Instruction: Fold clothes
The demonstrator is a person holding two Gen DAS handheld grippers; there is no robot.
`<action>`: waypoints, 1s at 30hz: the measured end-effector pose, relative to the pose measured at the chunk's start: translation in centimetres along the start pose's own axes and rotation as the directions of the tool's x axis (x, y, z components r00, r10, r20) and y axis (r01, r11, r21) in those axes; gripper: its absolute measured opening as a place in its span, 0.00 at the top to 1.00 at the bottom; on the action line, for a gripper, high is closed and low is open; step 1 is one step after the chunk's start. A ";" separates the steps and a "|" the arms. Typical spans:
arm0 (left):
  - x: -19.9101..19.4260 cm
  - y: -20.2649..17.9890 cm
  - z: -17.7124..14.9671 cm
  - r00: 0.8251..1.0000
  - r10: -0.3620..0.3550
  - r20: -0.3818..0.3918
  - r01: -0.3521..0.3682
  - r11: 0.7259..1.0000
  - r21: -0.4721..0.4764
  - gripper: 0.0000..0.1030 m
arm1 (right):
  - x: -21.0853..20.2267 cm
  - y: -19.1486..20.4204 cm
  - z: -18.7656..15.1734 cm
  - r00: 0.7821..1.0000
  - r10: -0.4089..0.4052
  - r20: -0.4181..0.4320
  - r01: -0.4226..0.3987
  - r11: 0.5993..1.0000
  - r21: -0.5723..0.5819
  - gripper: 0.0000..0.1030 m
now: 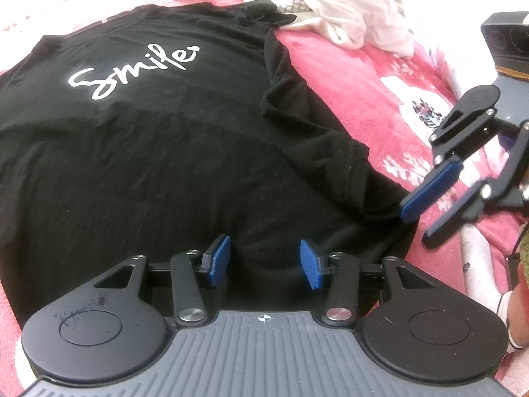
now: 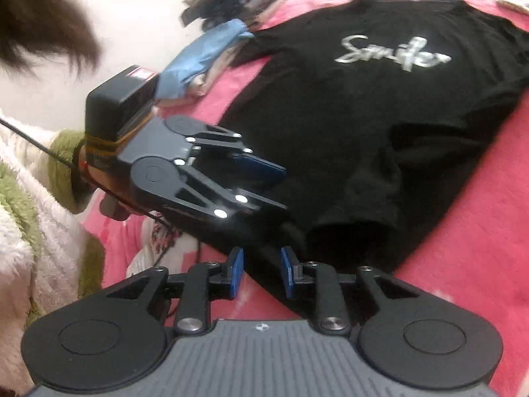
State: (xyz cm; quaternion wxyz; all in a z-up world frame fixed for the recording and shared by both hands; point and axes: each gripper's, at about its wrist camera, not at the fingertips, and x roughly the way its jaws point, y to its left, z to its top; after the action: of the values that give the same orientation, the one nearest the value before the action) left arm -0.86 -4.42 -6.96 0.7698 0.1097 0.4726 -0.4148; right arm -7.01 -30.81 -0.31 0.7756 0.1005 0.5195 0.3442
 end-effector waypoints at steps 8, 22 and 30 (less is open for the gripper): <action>-0.1 0.0 -0.1 1.000 -0.004 0.007 0.004 1.000 0.002 0.54 | -1.4 -4.1 -0.3 0.988 -0.133 0.077 0.122 0.983 0.139 0.72; -0.2 0.1 -0.3 1.000 -0.005 0.016 0.005 1.000 0.007 0.54 | 1.5 -9.4 2.0 0.993 0.002 0.117 -0.055 0.890 0.453 0.91; -0.2 0.2 -0.5 1.000 -0.016 0.022 0.016 1.000 0.001 0.54 | -7.9 -7.4 -0.9 0.971 -0.173 0.166 0.079 0.884 0.461 0.94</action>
State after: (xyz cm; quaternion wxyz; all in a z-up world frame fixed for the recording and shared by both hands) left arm -1.04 -3.94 -7.09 0.7716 0.1018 0.4648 -0.4222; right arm -6.41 -41.51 1.28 0.8006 0.2778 0.5090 0.1509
